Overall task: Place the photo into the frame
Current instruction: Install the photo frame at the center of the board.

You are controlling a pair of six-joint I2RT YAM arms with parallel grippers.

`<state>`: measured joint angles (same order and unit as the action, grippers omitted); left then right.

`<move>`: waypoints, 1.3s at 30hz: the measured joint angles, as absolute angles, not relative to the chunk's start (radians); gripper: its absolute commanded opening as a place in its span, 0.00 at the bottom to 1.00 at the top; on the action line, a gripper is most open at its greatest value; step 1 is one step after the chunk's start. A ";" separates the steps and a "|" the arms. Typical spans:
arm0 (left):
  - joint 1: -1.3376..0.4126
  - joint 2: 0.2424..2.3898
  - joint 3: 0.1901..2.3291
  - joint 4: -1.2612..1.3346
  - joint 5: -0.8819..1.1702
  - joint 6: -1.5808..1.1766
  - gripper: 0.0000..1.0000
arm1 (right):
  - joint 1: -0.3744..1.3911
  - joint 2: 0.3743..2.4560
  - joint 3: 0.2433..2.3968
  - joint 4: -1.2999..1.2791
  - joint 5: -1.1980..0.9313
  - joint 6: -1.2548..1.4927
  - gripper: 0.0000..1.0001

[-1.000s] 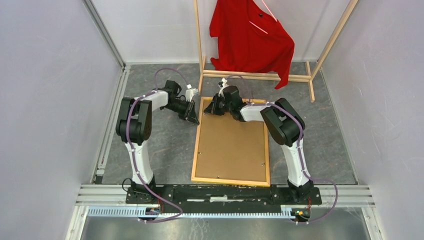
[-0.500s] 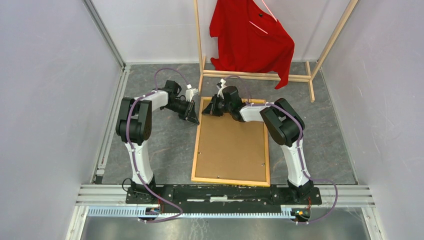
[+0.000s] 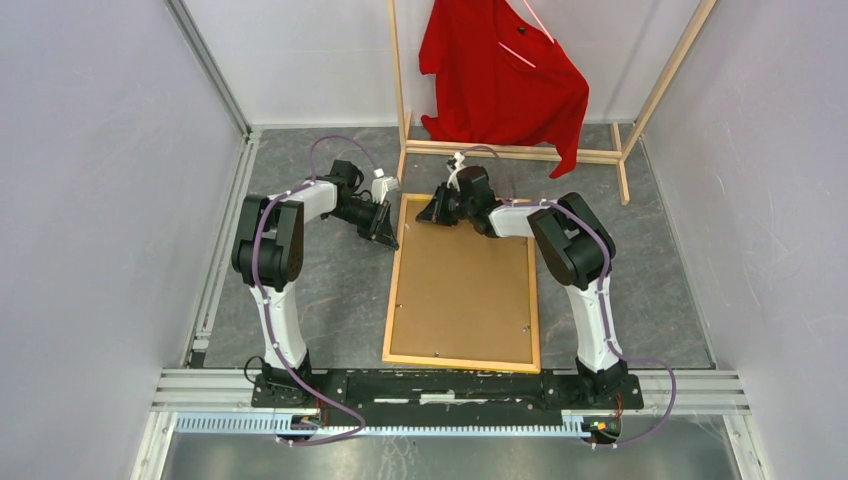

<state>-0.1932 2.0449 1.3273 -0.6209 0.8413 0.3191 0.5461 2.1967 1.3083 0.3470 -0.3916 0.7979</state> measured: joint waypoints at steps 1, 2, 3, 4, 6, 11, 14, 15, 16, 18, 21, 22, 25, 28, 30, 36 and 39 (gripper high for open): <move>-0.193 2.045 1.327 -0.620 0.841 0.319 0.24 | 0.542 2.197 1.310 0.341 -0.392 0.796 0.02; -0.193 2.045 1.327 -0.621 0.841 0.319 0.23 | 0.540 2.197 1.311 0.339 -0.392 0.796 0.02; -0.193 2.045 1.327 -0.621 0.841 0.319 0.23 | 0.539 2.197 1.314 0.337 -0.392 0.795 0.02; -0.193 2.045 1.327 -0.621 0.841 0.319 0.23 | 0.540 2.197 1.316 0.334 -0.393 0.795 0.02; -0.193 2.045 1.327 -0.621 0.841 0.319 0.23 | 0.543 2.197 1.320 0.332 -0.395 0.795 0.02; -0.193 2.045 1.327 -0.621 0.841 0.319 0.23 | 0.555 2.220 1.348 0.321 -0.407 0.787 0.01; -0.193 2.045 1.327 -0.621 0.841 0.319 0.23 | 0.560 2.239 1.379 0.312 -0.414 0.782 0.00; -0.193 2.045 1.327 -0.621 0.841 0.319 0.23 | 0.561 2.241 1.381 0.312 -0.415 0.781 0.00; -0.193 2.045 1.327 -0.621 0.841 0.319 0.23 | 0.563 2.241 1.383 0.311 -0.415 0.780 0.00; -0.193 2.045 1.327 -0.621 0.841 0.319 0.23 | 0.563 2.242 1.385 0.305 -0.415 0.780 0.00; -0.193 2.045 1.327 -0.621 0.841 0.319 0.22 | 0.564 2.241 1.386 0.301 -0.415 0.780 0.00; -0.193 2.045 1.327 -0.621 0.841 0.319 0.22 | 0.565 2.241 1.386 0.301 -0.414 0.780 0.00; -0.193 2.045 1.327 -0.621 0.841 0.319 0.22 | 0.566 2.241 1.385 0.301 -0.414 0.779 0.00; -0.193 2.045 1.327 -0.622 0.841 0.319 0.22 | 0.566 2.241 1.384 0.301 -0.415 0.779 0.00; -0.193 2.045 1.327 -0.622 0.841 0.319 0.21 | 0.566 2.241 1.383 0.302 -0.417 0.778 0.00; -0.193 2.045 1.327 -0.623 0.840 0.319 0.21 | 0.572 2.236 1.377 0.299 -0.422 0.764 0.00; -0.193 2.045 1.327 -0.623 0.841 0.319 0.21 | 0.579 2.234 1.374 0.297 -0.427 0.759 0.00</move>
<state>-0.1932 2.0445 1.3273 -0.6228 0.8406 0.3191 0.5785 2.2337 1.3743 0.2970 -0.4271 0.7593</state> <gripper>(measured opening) 0.219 0.006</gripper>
